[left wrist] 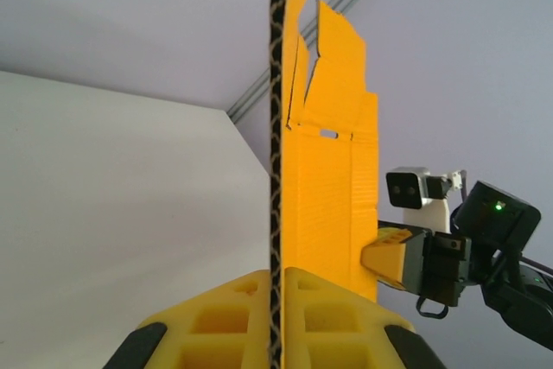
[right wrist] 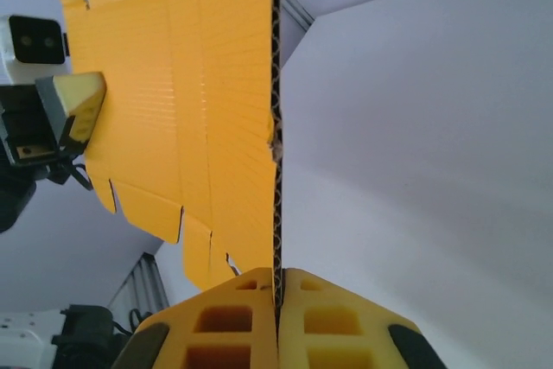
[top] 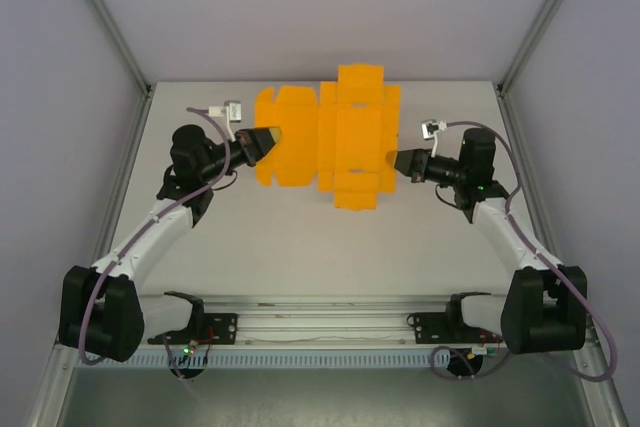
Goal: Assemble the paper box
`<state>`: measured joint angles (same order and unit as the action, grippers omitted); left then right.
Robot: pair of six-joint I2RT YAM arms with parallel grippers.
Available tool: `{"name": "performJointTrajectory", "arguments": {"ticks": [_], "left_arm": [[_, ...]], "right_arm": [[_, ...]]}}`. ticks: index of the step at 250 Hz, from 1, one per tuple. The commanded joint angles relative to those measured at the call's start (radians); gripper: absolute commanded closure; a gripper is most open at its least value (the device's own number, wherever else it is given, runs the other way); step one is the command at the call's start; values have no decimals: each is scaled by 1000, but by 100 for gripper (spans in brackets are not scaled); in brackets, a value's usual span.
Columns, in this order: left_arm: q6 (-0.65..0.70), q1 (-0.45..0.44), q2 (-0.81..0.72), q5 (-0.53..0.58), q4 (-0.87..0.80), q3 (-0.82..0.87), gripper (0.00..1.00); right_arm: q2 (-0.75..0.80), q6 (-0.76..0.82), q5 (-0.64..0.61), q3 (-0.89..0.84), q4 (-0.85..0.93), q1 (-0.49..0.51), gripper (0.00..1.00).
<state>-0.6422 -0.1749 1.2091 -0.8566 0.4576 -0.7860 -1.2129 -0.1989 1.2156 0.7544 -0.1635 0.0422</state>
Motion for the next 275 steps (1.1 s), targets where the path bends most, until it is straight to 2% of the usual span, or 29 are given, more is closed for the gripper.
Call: {"name": "performJointTrajectory", "arguments": {"ticks": [1, 11, 14, 21, 30, 37, 41, 84, 101, 124, 158, 210, 241, 275], "left_arm": [[27, -2, -35, 16, -1, 13, 100], [30, -2, -36, 18, -9, 15, 99], [31, -2, -35, 21, -17, 15, 93], [39, -1, -38, 36, -43, 12, 72], [61, -1, -45, 81, -112, 3, 40], [83, -1, -54, 129, -180, -3, 6], [105, -1, -59, 164, -218, -6, 1], [155, -2, -132, 633, -560, 6, 0], [169, -1, -144, 716, -642, 0, 0], [168, -2, -156, 776, -701, -16, 0], [179, -1, -155, 698, -666, -24, 0], [177, -2, -78, 467, -607, -87, 0], [144, -1, -4, 403, -581, -148, 0], [115, -2, 104, 261, -554, -241, 0]], "right_arm": [[15, 36, 46, -8, -42, 4, 100], [14, 63, 26, -4, -32, 4, 100], [16, 72, 15, -5, -25, 3, 100], [18, 95, -21, -4, -11, 6, 100], [22, 141, -83, 0, 33, 12, 100], [24, 187, -129, 8, 86, 18, 100], [25, 211, -153, 13, 112, 22, 100], [-7, 516, -416, 89, 411, 141, 100], [-40, 615, -555, 138, 509, 200, 100], [-107, 713, -754, 214, 588, 259, 100], [-217, 906, -1077, 284, 541, 364, 100], [-357, 1220, -1378, 317, 263, 488, 100], [-389, 1407, -1405, 252, 35, 549, 100], [-433, 1490, -1392, 230, -68, 603, 100]]}}
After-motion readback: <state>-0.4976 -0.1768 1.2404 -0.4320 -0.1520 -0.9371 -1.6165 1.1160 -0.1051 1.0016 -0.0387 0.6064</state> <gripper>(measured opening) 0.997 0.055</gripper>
